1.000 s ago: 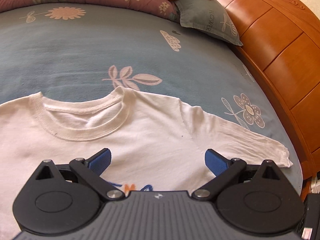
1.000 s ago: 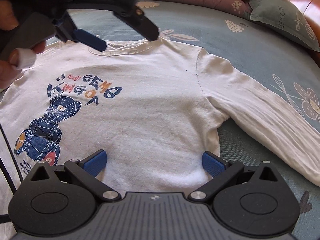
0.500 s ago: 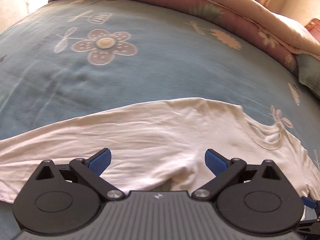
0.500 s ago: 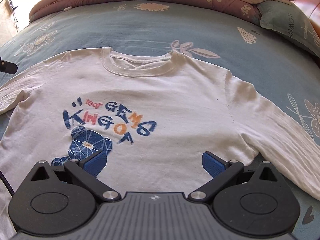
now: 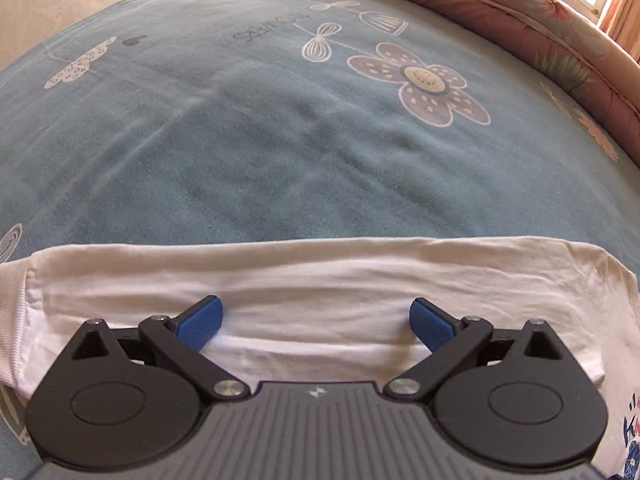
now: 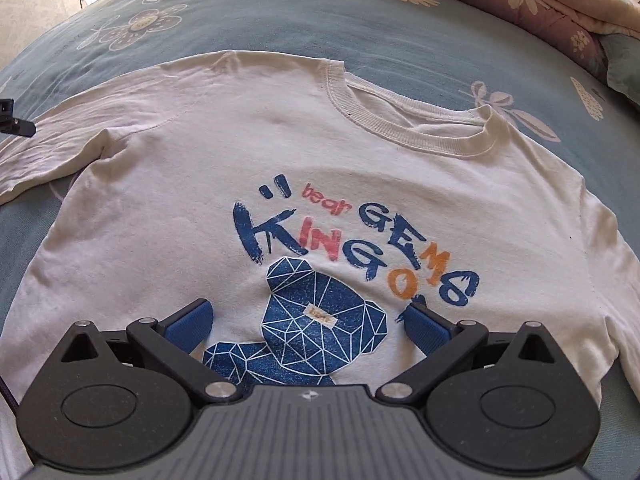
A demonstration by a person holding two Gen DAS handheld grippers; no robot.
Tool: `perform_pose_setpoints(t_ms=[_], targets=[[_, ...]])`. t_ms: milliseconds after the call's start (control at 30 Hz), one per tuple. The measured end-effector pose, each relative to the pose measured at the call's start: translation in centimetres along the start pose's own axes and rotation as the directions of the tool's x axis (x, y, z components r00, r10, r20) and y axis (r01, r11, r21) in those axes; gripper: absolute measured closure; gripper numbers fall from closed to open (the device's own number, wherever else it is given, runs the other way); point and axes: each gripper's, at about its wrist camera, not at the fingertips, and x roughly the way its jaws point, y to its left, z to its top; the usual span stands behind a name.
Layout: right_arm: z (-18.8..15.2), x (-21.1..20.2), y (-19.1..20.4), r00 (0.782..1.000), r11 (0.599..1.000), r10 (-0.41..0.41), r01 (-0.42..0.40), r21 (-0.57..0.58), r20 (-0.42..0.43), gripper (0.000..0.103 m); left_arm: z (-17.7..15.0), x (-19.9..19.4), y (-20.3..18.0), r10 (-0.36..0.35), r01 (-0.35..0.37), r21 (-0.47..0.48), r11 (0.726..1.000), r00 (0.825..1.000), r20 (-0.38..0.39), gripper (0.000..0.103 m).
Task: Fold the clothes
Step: 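Move the open left tool along the white sleeve toward its cuff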
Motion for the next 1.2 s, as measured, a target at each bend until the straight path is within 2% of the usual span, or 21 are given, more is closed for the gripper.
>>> perform_pose_setpoints(t_ms=[100,200,333,433,567,667,733,900,967,1067,1200], targets=[[-0.1,0.1,-0.3,1.0,1.0,0.013,-0.013,0.01,0.0,0.0,-1.5,-1.2,0.7,-0.01,0.011,0.057,0.998,1.0,-0.03,0.002],[-0.1,0.1,-0.3,1.0,1.0,0.015,-0.015,0.005,0.002,0.0,-2.0,-2.3,1.6,-0.033,0.036,0.069,0.997,0.998,-0.056,0.002],[0.0,0.2,-0.2,1.0,1.0,0.01,-0.01,0.009,0.001,0.0,-1.5,-3.2,3.7,-0.019,0.019,0.003,1.0,1.0,-0.023,0.002],[-0.1,0.2,-0.2,1.0,1.0,0.005,-0.005,0.014,0.008,0.0,-1.8,-2.8,6.3,0.022,-0.026,-0.086,0.996,0.998,-0.053,0.002],[-0.1,0.2,-0.2,1.0,1.0,0.005,-0.005,0.015,0.005,0.0,-2.3,-3.9,8.0,0.037,-0.045,-0.113,0.993,0.997,-0.069,0.002],[-0.1,0.2,-0.2,1.0,1.0,0.003,-0.003,0.016,0.009,0.0,-2.2,-5.0,9.2,0.037,-0.041,-0.152,0.987,0.999,-0.028,0.002],[-0.2,0.2,-0.1,1.0,1.0,0.0,0.0,0.017,0.013,0.0,-2.3,-4.7,10.5,0.06,-0.07,-0.168,0.983,0.996,-0.063,0.002],[-0.1,0.3,-0.2,1.0,1.0,0.001,-0.001,0.016,0.006,0.0,-2.4,-5.4,10.3,0.045,-0.051,-0.071,0.996,0.996,-0.08,0.002],[-0.1,0.3,-0.1,1.0,1.0,0.001,-0.001,0.017,0.003,0.0,-1.8,-5.7,10.0,0.032,-0.035,-0.048,0.998,0.998,-0.048,0.002],[-0.2,0.3,-0.1,1.0,1.0,-0.001,0.001,0.017,0.007,0.0,-0.4,-4.8,10.3,0.022,-0.022,-0.042,0.999,1.0,-0.016,0.002],[-0.1,0.3,0.0,1.0,1.0,-0.006,0.006,0.019,-0.001,0.0,0.3,-2.4,11.8,0.03,-0.032,-0.074,0.997,0.999,-0.024,0.002]])
